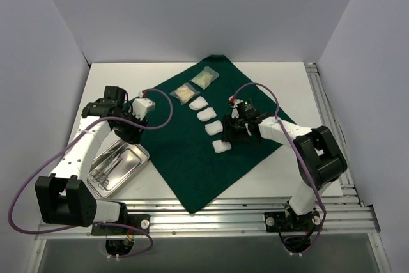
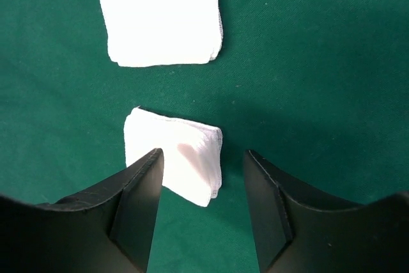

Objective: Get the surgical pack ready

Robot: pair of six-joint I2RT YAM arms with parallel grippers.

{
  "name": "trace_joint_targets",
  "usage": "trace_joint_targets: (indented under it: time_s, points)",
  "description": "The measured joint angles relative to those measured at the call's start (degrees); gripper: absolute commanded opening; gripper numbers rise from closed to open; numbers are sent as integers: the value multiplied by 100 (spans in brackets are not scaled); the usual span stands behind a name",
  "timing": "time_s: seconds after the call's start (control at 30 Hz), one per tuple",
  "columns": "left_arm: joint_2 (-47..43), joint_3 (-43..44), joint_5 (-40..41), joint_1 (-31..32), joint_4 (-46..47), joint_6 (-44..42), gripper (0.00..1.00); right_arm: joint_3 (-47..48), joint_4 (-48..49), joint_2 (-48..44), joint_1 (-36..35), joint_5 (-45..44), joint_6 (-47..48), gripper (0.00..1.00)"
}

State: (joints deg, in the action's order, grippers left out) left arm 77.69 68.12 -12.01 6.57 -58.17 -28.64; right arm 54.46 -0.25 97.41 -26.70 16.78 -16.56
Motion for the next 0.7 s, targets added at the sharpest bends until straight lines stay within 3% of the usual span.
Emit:
trace_joint_targets:
  time_s: [0.17, 0.5, 0.7]
  points:
    - [-2, 0, 2, 127, 9, 85, 49, -9, 7, 15, 13, 26, 9, 42]
    - [-20, -9, 22, 205, 46, 146, 49, -116, 160, 160, 28, 120, -9, 41]
    - [-37, -35, 24, 236, 101, 162, 49, -155, 308, 179, 28, 96, -33, 35]
